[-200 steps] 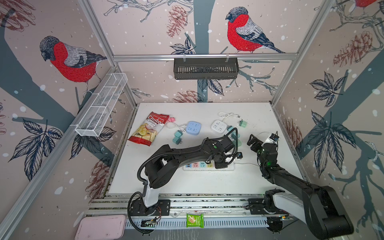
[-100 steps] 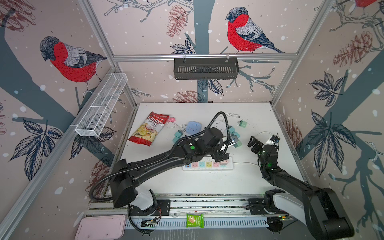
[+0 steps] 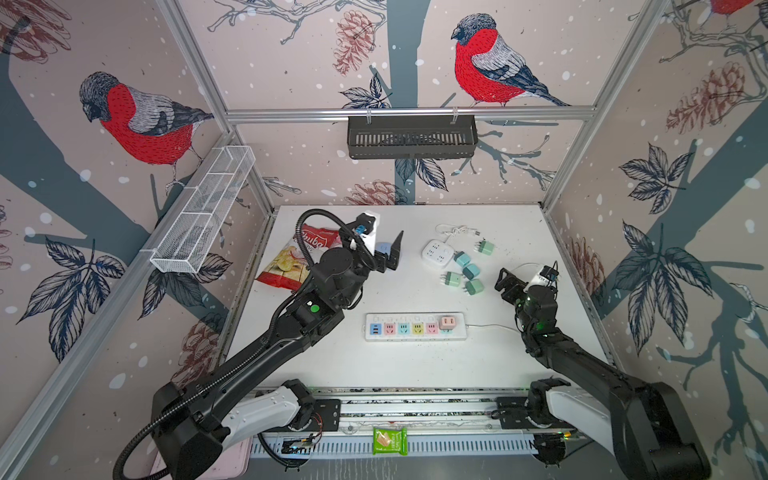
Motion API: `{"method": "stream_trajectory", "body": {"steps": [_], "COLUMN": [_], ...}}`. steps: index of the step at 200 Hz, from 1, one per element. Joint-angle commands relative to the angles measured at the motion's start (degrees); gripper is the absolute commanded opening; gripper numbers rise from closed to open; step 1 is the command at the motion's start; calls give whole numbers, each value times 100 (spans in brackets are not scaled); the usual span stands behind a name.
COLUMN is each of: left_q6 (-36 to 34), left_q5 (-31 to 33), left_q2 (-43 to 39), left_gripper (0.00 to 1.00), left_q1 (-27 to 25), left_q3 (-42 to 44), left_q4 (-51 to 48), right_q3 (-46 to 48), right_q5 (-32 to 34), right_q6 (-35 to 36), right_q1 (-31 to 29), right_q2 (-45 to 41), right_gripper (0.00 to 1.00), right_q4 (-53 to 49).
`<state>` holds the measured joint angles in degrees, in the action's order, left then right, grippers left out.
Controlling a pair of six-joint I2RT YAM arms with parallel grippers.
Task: Insert the plug
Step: 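Raise the left gripper off the strip while the right gripper nears the green adapters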
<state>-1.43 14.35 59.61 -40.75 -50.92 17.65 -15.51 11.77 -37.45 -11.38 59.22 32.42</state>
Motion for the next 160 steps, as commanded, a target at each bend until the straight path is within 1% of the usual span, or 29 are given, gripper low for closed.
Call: {"method": "stream_trajectory", "body": {"steps": [1, 13, 19, 29, 41, 57, 69, 87, 96, 114, 125, 141, 154, 160], "left_q6": [460, 385, 410, 438, 488, 627, 727, 976, 1207, 1702, 1963, 1939, 1875, 1869], "left_q5": [-808, -883, -753, -448, 46, 658, 802, 682, 494, 132, -128, -386, -274, -182], "left_q2": [-125, -102, -70, -2, 111, 270, 384, 466, 456, 324, 283, 366, 513, 576], "left_gripper": [99, 99, 99, 99, 99, 99, 99, 99, 99, 99, 98, 98, 98, 98], "left_q1": [129, 129, 129, 129, 128, 138, 147, 214, 341, 637, 840, 981, 995, 990], "left_q3": [287, 261, 236, 188, 186, 73, -146, -452, -531, -431, -365, -480, -594, -790], "left_q4": [1015, 958, 908, 831, 827, 790, 490, 94, -50, 31, 83, -18, -345, -474], "right_q3": [-654, -1094, -1240, -1392, -1431, -1277, -1055, -1030, -1071, -1156, -1148, -1210, -1290, -1326], "right_q5": [404, 958, 1149, 1242, 1310, 1385, 1441, 1456, 1449, 1494, 1461, 1324, 1263, 1228], "right_q6": [-58, 94, 160, 226, 206, 33, 50, 47, 13, -27, -49, -130, -196, -218], "right_q1": [-707, -1279, -1496, -1731, -1861, -1874, -1875, -1822, -1794, -1778, -1734, -1650, -1614, -1613], "right_q2": [-212, -237, -215, -126, 46, 275, 504, 878, 1026, 1232, 1537, 1882, 2129, 2233], "right_gripper": [91, 91, 91, 90, 89, 89, 89, 89, 89, 89, 89, 88, 88, 87], "right_q4": [-848, -1161, -1230, -1307, -1384, -1415, -1129, -1133, -1183, -1208, -1098, -1063, -1065, -1043]}}
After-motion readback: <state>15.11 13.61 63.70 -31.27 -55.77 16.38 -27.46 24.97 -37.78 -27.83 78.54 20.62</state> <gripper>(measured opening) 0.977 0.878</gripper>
